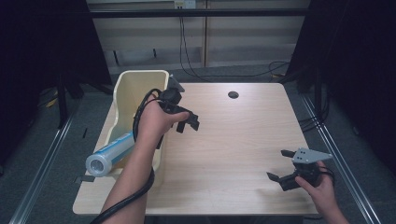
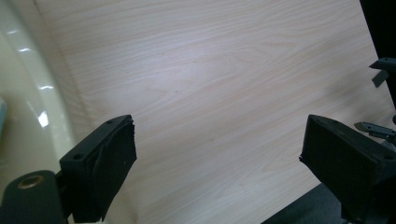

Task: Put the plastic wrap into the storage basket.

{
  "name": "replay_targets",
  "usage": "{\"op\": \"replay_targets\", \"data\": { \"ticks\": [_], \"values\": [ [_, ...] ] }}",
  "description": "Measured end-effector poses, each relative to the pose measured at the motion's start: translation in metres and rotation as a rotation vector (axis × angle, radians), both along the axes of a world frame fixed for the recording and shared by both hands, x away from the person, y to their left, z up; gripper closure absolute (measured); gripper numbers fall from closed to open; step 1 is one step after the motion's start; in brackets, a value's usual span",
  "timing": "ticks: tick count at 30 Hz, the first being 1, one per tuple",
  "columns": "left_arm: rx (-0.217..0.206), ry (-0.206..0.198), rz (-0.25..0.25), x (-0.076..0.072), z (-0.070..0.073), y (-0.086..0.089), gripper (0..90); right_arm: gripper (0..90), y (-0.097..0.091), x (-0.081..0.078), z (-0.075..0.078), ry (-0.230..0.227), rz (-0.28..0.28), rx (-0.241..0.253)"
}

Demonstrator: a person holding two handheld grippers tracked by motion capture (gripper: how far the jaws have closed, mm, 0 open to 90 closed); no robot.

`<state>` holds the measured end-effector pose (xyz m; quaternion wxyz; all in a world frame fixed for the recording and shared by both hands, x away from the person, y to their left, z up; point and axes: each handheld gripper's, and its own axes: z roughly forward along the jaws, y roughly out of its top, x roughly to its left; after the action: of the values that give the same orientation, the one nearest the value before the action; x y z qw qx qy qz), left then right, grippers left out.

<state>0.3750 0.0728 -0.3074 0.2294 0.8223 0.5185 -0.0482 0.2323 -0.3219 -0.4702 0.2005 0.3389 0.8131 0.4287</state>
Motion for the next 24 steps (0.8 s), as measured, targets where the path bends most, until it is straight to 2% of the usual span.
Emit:
{"op": "replay_targets", "data": {
  "ticks": [12, 13, 23, 24],
  "values": [
    [-0.014, -0.022, -0.026, -0.004, -0.014, -0.019, 8.6, 0.0, 0.000, 0.000, 0.000, 0.001, 0.004, -0.001],
    [-0.010, -0.019, -0.045, -0.004, -0.016, -0.020, 8.5, 0.0, 0.000, 0.000, 0.000, 0.002, 0.004, 0.001],
    [-0.024, -0.034, -0.062, -0.009, -0.031, -0.033, 7.6, 0.0, 0.000, 0.000, 0.000, 0.005, 0.002, 0.001],
    [-0.020, -0.034, -0.077, -0.009, -0.032, -0.034, 7.5, 0.0, 0.000, 0.000, 0.000, 0.004, 0.002, 0.000]
  ]
}}
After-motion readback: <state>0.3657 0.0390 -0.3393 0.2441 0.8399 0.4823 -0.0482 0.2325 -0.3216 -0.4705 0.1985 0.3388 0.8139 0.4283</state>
